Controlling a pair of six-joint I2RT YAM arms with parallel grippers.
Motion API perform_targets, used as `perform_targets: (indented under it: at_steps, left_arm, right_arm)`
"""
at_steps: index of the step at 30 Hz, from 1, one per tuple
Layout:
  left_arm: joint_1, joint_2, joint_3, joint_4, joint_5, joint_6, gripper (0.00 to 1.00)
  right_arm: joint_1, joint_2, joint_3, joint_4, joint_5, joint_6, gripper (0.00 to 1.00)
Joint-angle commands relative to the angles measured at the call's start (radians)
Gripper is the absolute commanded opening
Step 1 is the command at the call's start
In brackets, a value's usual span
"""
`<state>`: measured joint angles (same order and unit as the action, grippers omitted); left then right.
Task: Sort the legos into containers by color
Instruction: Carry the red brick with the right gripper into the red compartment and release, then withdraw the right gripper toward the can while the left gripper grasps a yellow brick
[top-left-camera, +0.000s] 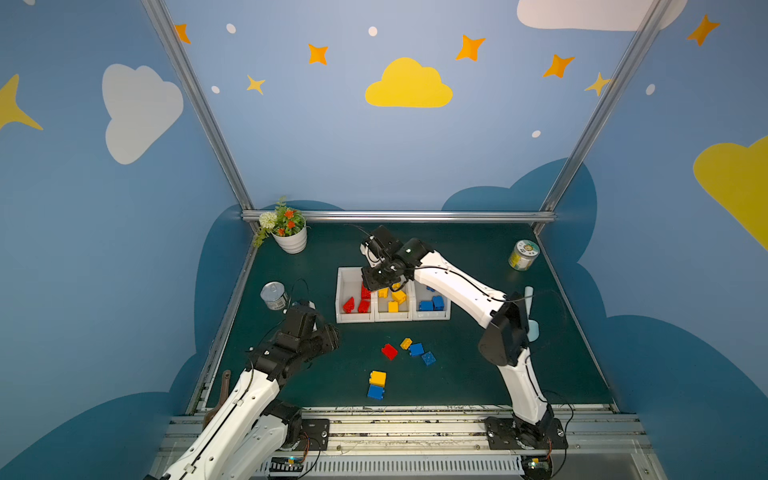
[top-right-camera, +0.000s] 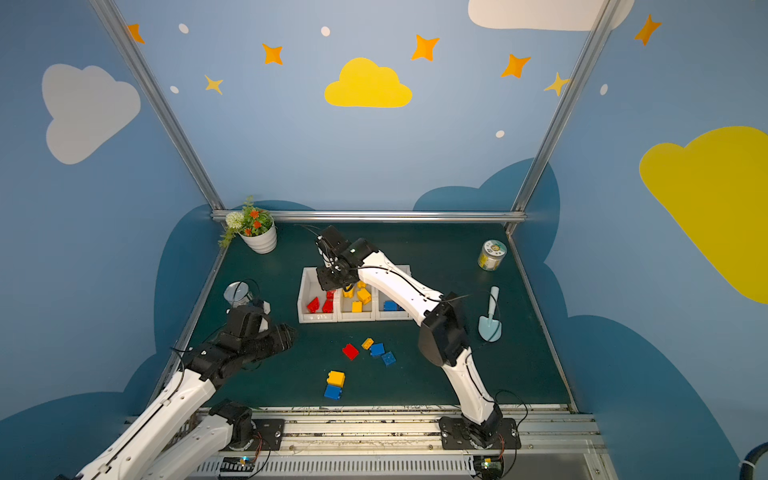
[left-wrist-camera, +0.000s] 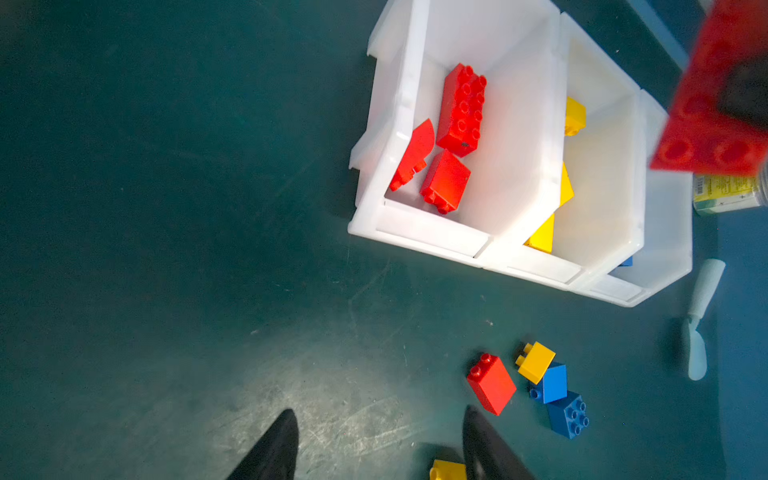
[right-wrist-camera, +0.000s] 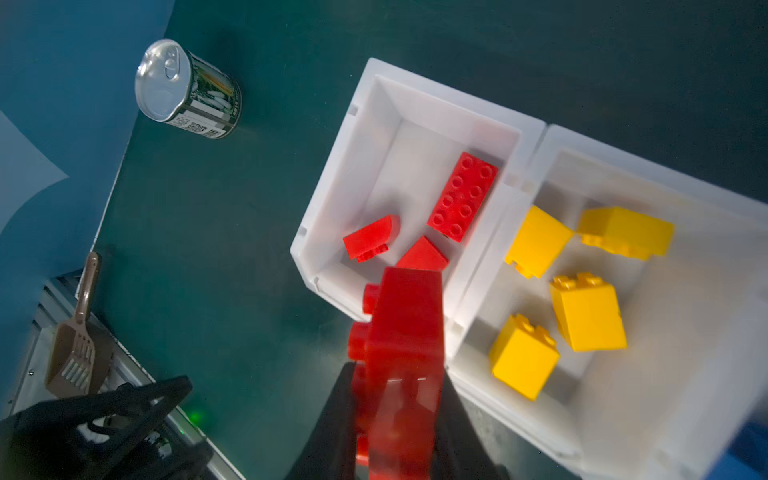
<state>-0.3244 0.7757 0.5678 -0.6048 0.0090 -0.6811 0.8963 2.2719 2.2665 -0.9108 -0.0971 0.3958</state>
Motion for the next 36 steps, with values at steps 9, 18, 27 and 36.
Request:
perform_targets:
  at_steps: [9, 18, 27, 36]
  left_arm:
    - [-0.002, -0.021, -0.019, -0.016, 0.023, -0.014, 0.63]
    - [-0.010, -0.019, -0.017, -0.004, 0.039, -0.004, 0.63]
    - [-0.147, 0.058, 0.037, -0.002, -0.022, 0.058, 0.63]
    - [-0.366, 0.323, 0.146, 0.080, -0.078, 0.162, 0.61]
  right_arm:
    - [-0.008, 0.167, 0.105, 0.069, -0.087, -0.066, 0.36]
    - [-0.008, 0.084, 0.075, 0.112, -0.081, -0.067, 0.63]
    - [-0.046, -0.206, -0.141, 0.102, 0.012, -0.051, 0.63]
    - [-0.129, -0.606, -0.703, 0.145, 0.126, 0.033, 0.63]
